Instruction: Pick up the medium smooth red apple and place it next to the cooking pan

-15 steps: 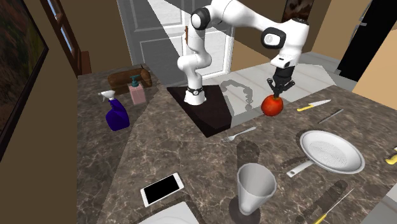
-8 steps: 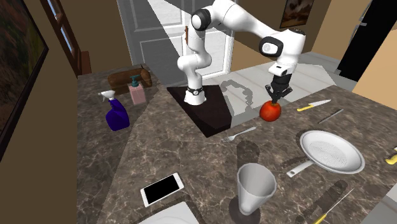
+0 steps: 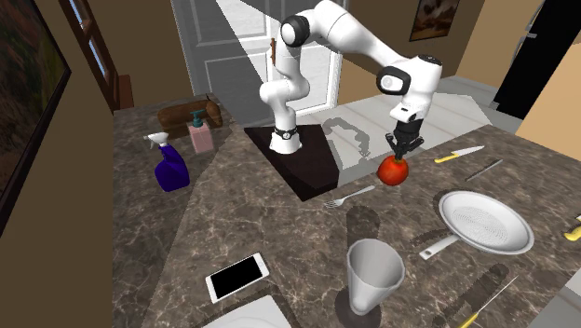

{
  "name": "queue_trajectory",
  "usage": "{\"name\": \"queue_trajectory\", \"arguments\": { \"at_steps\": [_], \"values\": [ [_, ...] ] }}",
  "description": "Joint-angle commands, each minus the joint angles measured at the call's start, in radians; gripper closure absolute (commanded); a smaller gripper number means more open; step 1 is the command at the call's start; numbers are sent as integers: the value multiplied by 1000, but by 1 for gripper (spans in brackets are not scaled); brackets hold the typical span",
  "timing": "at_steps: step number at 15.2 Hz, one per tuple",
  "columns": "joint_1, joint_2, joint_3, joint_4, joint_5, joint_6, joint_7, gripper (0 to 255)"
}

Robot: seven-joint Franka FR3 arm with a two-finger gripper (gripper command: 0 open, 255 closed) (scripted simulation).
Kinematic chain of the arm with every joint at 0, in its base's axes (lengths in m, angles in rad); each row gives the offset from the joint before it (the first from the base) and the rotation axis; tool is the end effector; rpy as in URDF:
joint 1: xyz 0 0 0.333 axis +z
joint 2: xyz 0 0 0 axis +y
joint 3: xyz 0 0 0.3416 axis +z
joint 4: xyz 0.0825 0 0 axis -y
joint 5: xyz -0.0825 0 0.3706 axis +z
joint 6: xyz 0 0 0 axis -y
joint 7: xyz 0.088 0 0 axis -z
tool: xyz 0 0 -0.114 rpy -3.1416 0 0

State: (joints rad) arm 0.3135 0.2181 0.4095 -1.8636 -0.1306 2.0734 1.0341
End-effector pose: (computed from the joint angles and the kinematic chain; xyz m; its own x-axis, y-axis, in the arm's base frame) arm 0.4668 0.3831 0.4347 0.9665 -0.2548 0.0304 -0.2551 -0.9669 0.0053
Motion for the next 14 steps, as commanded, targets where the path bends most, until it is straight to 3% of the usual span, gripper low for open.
{"name": "queue_trajectory", "arguments": {
  "at_steps": [1, 6, 7, 12, 14],
  "values": [
    [0, 1, 0, -2, -1, 4, 1, 255],
    [0, 1, 0, -2, -1, 4, 1, 255],
    [0, 1, 0, -2, -1, 4, 1, 0],
    [1, 1, 0, -2, -1, 4, 1, 0],
    [-1, -23, 4, 37, 13, -56, -8, 0]
  ]
}}
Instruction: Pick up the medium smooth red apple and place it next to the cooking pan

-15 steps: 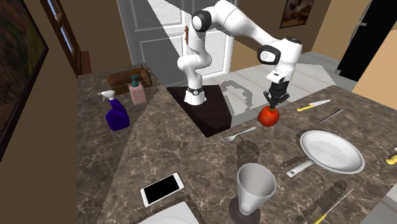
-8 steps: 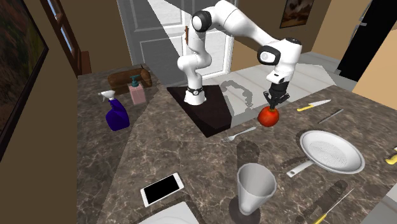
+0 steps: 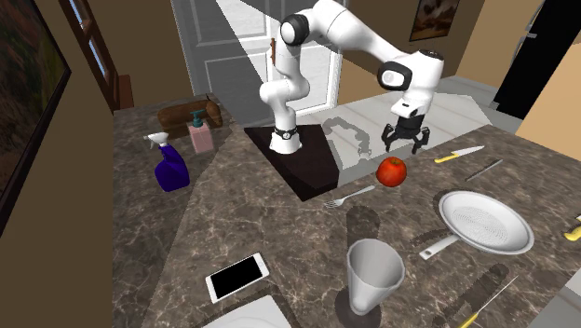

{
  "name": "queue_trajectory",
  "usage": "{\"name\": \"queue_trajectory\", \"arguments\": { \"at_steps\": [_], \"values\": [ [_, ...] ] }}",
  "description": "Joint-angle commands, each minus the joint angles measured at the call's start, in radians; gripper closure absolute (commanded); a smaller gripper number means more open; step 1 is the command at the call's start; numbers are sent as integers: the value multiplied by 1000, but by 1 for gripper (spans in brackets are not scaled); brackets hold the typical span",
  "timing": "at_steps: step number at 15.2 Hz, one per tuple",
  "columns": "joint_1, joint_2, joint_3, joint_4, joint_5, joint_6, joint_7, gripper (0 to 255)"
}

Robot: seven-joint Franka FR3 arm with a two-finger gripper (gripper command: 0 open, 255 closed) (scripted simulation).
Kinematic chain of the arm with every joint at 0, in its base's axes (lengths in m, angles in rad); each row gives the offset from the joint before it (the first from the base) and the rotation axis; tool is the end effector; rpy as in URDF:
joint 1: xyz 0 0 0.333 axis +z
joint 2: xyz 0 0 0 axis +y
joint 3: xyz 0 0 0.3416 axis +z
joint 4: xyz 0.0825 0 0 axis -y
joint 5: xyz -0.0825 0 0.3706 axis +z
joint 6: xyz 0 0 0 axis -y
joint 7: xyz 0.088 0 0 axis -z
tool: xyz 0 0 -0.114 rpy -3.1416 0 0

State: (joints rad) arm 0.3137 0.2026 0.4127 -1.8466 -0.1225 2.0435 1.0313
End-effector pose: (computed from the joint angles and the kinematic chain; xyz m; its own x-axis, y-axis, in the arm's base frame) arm 0.4643 0.3839 0.4486 0.9665 -0.2547 0.0312 -0.2550 -0.9669 0.0043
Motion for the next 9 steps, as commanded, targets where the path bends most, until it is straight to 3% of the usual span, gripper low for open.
{"name": "queue_trajectory", "arguments": {
  "at_steps": [1, 9],
  "values": [
    [-2, -17, 2, 41, 10, -57, -9, 0],
    [-2, -24, 3, 60, 14, -82, -11, 0]
  ]
}}
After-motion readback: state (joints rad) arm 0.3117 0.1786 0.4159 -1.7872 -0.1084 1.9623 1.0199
